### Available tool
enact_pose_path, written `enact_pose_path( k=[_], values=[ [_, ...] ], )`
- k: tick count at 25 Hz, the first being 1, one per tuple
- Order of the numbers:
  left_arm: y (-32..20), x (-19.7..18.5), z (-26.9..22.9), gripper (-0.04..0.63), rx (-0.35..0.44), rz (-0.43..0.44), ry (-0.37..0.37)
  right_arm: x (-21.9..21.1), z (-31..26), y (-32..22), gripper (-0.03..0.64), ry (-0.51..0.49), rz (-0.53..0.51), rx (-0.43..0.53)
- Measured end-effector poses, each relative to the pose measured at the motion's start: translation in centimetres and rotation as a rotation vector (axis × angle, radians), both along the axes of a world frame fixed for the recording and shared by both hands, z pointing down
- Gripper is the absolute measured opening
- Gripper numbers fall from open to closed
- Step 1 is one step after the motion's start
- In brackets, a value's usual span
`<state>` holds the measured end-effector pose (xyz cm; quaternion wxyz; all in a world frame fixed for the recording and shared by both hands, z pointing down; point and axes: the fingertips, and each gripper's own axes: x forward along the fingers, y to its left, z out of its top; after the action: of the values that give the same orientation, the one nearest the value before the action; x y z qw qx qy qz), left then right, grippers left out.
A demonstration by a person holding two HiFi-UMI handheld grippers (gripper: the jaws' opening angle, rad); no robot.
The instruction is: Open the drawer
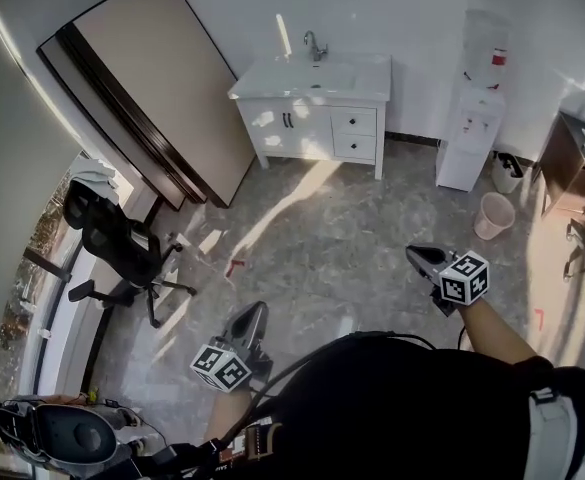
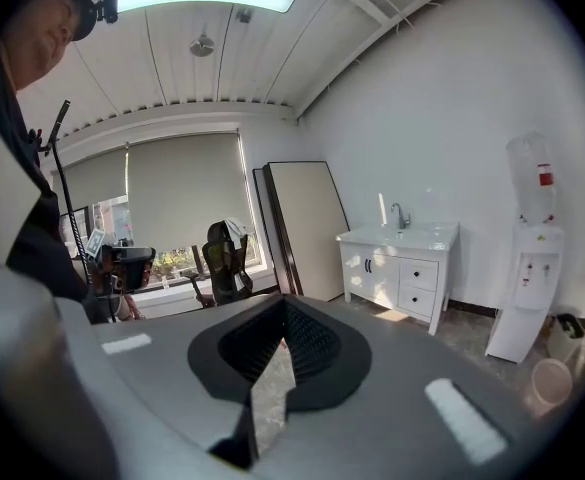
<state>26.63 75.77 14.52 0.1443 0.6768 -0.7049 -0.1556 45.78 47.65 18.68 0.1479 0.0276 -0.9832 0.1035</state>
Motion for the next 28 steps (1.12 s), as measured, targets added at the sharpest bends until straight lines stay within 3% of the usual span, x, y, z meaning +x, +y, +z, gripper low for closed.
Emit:
enact_pose_path(
  k=[7,14,18,28],
  values=[
    [-8.7,-3.6,-1.6,-0.009,-0.010,-0.092,-0.043,-6.0,0.6,-9.6,0.002,-0.016,-0.085,-0.009],
    [-18.2,-5.2,-3.2,-0.009,0.029,-0.144,-0.053,-10.6,-1.7,-19.2,0.002,-0.041,-0.179,0.020],
    [-22.4,-5.7,-3.4,-0.009,0.002,-0.164,-0.065,-12.1,-1.3,-23.5,0.002,-0.039,-0.200,0.009],
    [-27.2,-11.7,-1.4,-0.009,-0.012,-0.136,-0.030,-17.3,1.0,-28.3,0.002,-0.014,-0.160,-0.024]
  ],
)
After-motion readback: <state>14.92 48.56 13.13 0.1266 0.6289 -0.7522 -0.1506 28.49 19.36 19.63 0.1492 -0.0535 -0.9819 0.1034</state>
